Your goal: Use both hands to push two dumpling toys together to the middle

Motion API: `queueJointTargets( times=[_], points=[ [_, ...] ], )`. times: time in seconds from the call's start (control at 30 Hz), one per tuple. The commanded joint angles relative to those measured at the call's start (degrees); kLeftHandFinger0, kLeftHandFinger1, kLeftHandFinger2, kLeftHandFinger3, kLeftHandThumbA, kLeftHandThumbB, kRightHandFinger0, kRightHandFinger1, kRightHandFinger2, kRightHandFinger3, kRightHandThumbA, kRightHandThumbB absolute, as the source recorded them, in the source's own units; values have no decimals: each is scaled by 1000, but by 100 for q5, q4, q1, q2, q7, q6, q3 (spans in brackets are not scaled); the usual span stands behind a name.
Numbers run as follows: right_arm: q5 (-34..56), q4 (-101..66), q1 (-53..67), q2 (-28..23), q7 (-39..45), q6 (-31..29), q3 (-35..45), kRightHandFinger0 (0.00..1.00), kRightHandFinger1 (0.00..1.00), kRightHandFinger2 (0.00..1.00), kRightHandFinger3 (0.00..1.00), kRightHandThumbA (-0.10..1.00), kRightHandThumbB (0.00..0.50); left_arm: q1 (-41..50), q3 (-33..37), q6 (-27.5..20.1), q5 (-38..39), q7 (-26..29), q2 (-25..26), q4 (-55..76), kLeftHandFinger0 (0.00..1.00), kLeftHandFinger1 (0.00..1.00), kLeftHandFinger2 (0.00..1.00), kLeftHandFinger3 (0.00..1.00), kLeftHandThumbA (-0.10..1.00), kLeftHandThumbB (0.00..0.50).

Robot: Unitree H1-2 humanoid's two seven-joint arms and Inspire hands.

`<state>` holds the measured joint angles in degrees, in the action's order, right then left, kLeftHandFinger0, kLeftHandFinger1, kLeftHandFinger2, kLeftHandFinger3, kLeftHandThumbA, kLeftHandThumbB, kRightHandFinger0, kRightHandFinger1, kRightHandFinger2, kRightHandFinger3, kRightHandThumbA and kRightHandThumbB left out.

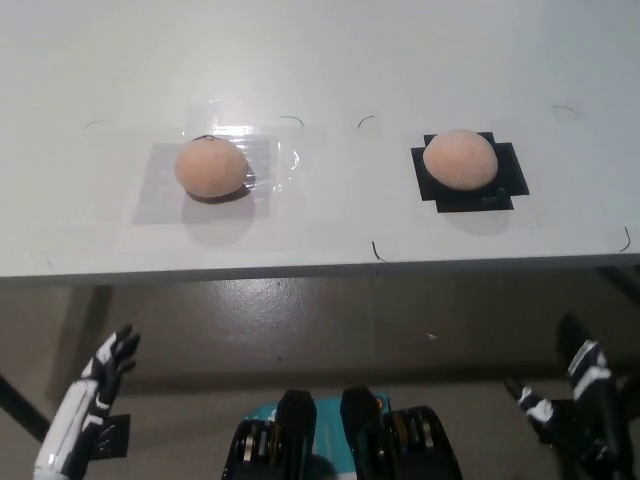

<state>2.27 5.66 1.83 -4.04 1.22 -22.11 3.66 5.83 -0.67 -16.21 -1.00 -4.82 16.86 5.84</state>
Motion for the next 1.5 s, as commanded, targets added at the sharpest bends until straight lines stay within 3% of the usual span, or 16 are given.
queueJointTargets(
  times=[0.0, 0.13, 0.17, 0.33, 0.4, 0.47, 0.63, 0.7, 0.77, 0.9, 0.97, 1.1, 1.23, 1.3, 1.4, 1.47],
  points=[
    [293, -1404, -40, -80, 9, 9, 93, 1000, 1000, 1000, 1000, 1000, 307, -81, -69, 285, 441, -235, 202, 1302, 1000, 1000, 1000, 1000, 1000, 234],
    [299, -1733, -238, -361, 196, -75, 57, 1000, 1000, 1000, 1000, 1000, 286, -261, -155, 419, 673, -303, 333, 1782, 1000, 1000, 1000, 1000, 1000, 289],
    [259, -1864, -278, -452, 231, -15, 55, 1000, 1000, 1000, 1000, 1000, 280, -313, -209, 592, 656, -297, 370, 1959, 1000, 1000, 1000, 1000, 1000, 333],
    [230, -2094, -831, -748, 194, 339, 147, 1000, 1000, 1000, 1000, 1000, 335, -819, -461, 1090, 821, -243, 550, 2315, 1000, 1000, 1000, 1000, 1000, 304],
    [373, -2127, -1109, -861, 181, 675, 184, 1000, 1000, 1000, 1000, 1000, 369, -1071, -549, 1218, 990, -268, 674, 2219, 1000, 1000, 1000, 1000, 1000, 350],
    [500, -1999, -1400, -961, 187, 846, 223, 1000, 1000, 1000, 1000, 1000, 353, -1350, -633, 1326, 1325, -374, 812, 2006, 1000, 1000, 1000, 1000, 1000, 367],
    [671, -1648, -2047, -1134, 235, 1213, 285, 1000, 1000, 1000, 1000, 1000, 316, -1944, -831, 1152, 1578, -616, 1052, 1005, 1000, 1000, 1000, 1000, 1000, 351],
    [806, -1336, -2390, -1179, 275, 1338, 316, 1000, 1000, 1000, 1000, 1000, 277, -2280, -883, 876, 1608, -758, 1160, 279, 1000, 1000, 1000, 1000, 1000, 346],
    [936, -969, -2667, -1210, 326, 1407, 358, 1000, 1000, 1000, 1000, 1000, 275, -2599, -898, 631, 1622, -882, 1187, -349, 1000, 1000, 1000, 1000, 1000, 337],
    [1128, -247, -3158, -1201, 424, 1384, 439, 1000, 1000, 1000, 1000, 1000, 272, -3155, -857, 307, 1479, -1035, 1239, -1351, 1000, 1000, 1000, 1000, 1000, 380],
    [1124, 184, -3433, -1229, 520, 1342, 429, 1000, 1000, 1000, 1000, 1000, 291, -3436, -791, 268, 1359, -1099, 1285, -1748, 1000, 1000, 1000, 1000, 1000, 393],
    [1054, 1143, -3964, -1239, 644, 1238, 379, 1000, 1000, 1000, 1000, 1000, 270, -4028, -669, 494, 1308, -1220, 1262, -2580, 1000, 1000, 1000, 1000, 1000, 390],
    [1044, 1813, -4309, -1208, 699, 1145, 401, 1000, 1000, 1000, 1000, 1000, 266, -4389, -561, 407, 1202, -1248, 1198, -3187, 1000, 1000, 1000, 1000, 1000, 392],
    [1047, 2322, -4525, -1188, 723, 994, 430, 1000, 1000, 1000, 1000, 1000, 266, -4546, -473, 539, 1087, -1152, 1150, -3316, 1000, 1000, 1000, 1000, 1000, 425],
    [977, 2954, -4753, -1207, 735, 791, 447, 1000, 1000, 1000, 1000, 1000, 288, -4719, -390, 382, 951, -1080, 1068, -3486, 1000, 1000, 1000, 1000, 1000, 392],
    [1024, 3324, -4919, -1177, 740, 802, 489, 1000, 1000, 1000, 1000, 1000, 287, -4913, -255, 530, 776, -1067, 1055, -3644, 1000, 1000, 1000, 1000, 1000, 446]
  ],
)
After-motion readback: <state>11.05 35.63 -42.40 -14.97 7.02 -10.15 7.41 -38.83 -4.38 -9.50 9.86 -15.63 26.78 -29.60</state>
